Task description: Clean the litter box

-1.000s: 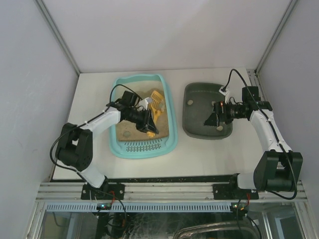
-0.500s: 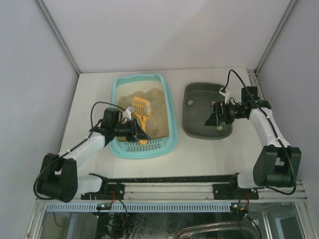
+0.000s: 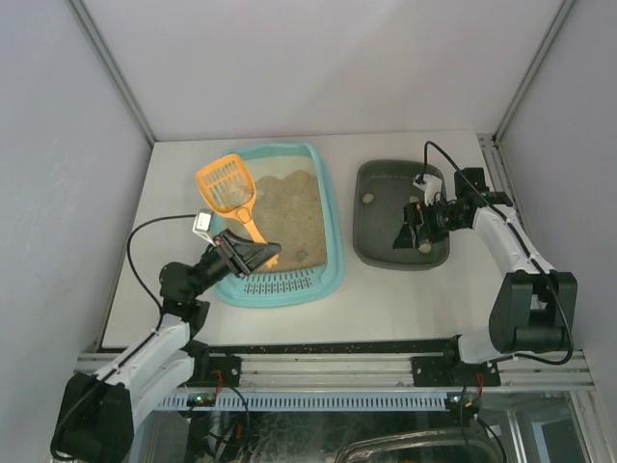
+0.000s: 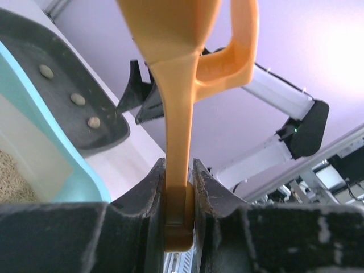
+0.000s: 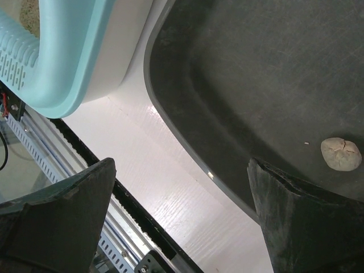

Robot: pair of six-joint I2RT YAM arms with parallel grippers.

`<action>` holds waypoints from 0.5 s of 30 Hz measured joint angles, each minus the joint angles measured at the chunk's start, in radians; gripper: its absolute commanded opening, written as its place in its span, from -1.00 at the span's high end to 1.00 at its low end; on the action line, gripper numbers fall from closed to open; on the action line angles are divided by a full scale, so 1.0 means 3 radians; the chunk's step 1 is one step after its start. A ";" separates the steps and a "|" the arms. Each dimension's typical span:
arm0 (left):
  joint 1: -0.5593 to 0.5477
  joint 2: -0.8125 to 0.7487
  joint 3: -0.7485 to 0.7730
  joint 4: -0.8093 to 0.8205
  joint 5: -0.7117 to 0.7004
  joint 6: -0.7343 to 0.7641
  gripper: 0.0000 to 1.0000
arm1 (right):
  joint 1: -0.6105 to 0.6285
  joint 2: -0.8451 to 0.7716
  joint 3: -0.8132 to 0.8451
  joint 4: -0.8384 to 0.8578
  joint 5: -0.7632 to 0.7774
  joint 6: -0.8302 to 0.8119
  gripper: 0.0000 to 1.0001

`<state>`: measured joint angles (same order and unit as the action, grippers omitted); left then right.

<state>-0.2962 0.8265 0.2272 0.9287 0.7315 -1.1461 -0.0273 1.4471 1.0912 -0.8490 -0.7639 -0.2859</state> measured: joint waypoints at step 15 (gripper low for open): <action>-0.0003 0.1815 0.0141 0.1306 0.0027 -0.1216 0.99 | -0.0057 0.0009 0.0000 -0.0013 0.0023 -0.0046 -1.00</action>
<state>-0.2970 1.3708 0.2695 1.3205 0.7395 -1.5108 -0.0444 1.4498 1.0912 -0.8528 -0.7570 -0.2996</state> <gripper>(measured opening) 0.243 0.997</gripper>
